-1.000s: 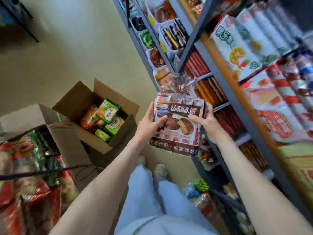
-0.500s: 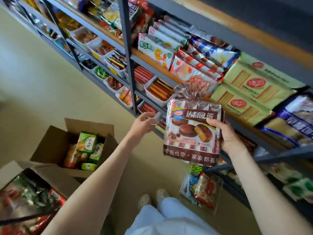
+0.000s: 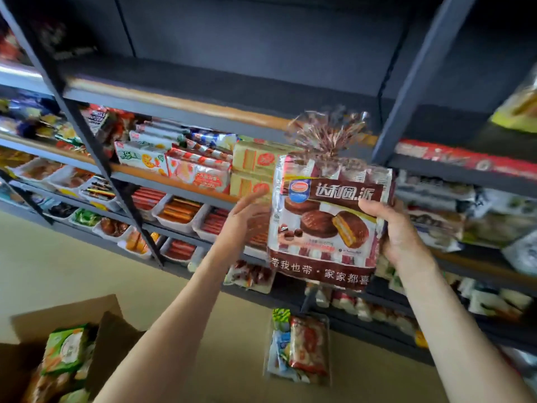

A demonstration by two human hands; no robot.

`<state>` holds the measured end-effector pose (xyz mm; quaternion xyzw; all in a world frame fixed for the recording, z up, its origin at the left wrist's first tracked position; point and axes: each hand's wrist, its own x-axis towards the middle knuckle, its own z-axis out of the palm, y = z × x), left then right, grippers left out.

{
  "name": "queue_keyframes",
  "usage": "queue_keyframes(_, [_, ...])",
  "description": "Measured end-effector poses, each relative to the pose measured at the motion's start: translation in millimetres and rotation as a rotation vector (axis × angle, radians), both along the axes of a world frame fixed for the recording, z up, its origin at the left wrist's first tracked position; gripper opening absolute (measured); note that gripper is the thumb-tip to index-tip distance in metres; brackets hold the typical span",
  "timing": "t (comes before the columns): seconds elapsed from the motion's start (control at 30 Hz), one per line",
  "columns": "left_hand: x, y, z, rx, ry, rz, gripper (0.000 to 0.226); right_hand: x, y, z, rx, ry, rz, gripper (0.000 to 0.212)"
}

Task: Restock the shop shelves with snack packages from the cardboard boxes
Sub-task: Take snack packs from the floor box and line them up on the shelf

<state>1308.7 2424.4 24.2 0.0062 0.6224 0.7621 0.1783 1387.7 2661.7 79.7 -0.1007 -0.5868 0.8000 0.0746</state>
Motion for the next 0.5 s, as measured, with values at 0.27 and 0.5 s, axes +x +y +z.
queue_keyframes(0.27, [75, 176, 55, 0.167, 0.137, -0.457, 0.035, 83, 148, 28, -0.054, 0.043, -0.306, 0.044])
queue_keyframes(0.5, [69, 275, 93, 0.026, 0.231, -0.367, 0.033, 103, 225, 50, -0.042, 0.034, -0.373, 0.052])
